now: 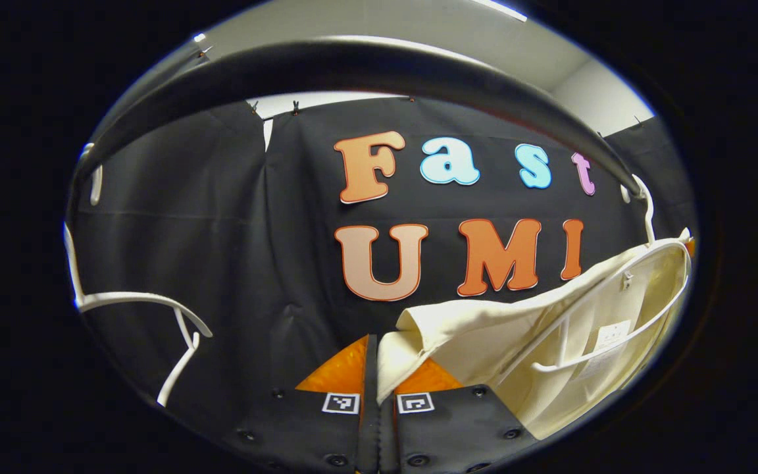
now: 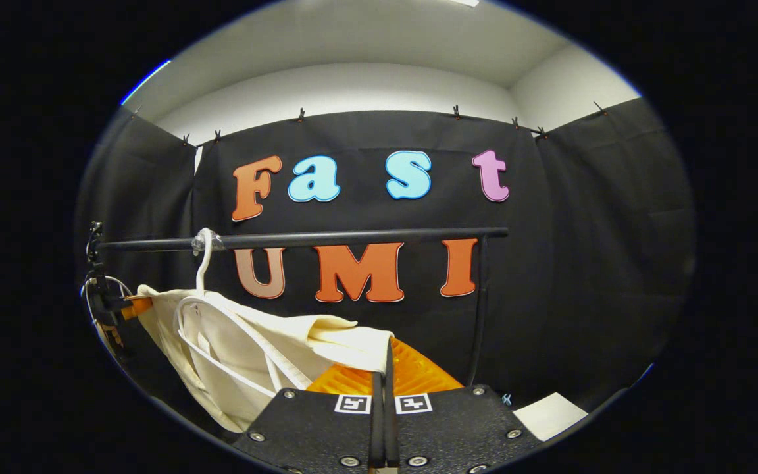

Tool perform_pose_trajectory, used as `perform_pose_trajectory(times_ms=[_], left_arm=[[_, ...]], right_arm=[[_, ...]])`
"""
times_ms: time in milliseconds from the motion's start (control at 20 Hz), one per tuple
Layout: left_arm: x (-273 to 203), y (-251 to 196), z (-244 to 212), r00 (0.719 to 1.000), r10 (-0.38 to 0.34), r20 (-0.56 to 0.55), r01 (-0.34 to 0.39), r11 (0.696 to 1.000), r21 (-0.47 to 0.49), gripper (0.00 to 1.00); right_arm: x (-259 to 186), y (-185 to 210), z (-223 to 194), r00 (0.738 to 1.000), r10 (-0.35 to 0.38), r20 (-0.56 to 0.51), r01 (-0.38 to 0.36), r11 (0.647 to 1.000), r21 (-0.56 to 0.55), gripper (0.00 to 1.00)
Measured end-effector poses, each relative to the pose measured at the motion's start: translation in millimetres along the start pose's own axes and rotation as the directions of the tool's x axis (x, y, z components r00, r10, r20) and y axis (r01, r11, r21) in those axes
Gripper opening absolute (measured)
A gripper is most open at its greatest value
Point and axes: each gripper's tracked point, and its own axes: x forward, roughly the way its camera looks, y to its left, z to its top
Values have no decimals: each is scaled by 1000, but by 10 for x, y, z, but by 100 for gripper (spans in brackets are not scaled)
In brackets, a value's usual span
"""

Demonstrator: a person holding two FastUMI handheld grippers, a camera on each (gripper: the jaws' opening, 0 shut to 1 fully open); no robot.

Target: Grasp the clothes on the hanger with both hands and then place them into the laundry hamper below.

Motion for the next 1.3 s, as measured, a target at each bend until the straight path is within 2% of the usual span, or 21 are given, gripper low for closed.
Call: perform_pose_trajectory(times_ms=[150,400,850,1150,1300], left_arm=[[42,-20,-198,999,-4,-39,4,1000,-9,7],[21,-84,-496,994,-25,-103,24,1000,-15,7],[-78,-75,-812,984,-39,-173,34,999,-35,7],[-328,-23,-955,981,-41,-188,34,999,-43,7],[-422,-52,-1042,983,-42,-181,33,998,-55,6]], right_arm=[[26,-44,-275,999,10,-33,-11,1000,-10,0],[-37,-143,-652,996,18,-92,-14,999,50,0],[-236,-173,-1087,988,25,-151,-8,994,113,0],[-496,-145,-1314,983,-5,-182,26,993,115,0],[-541,-113,-1421,979,-41,-197,58,995,81,0]])
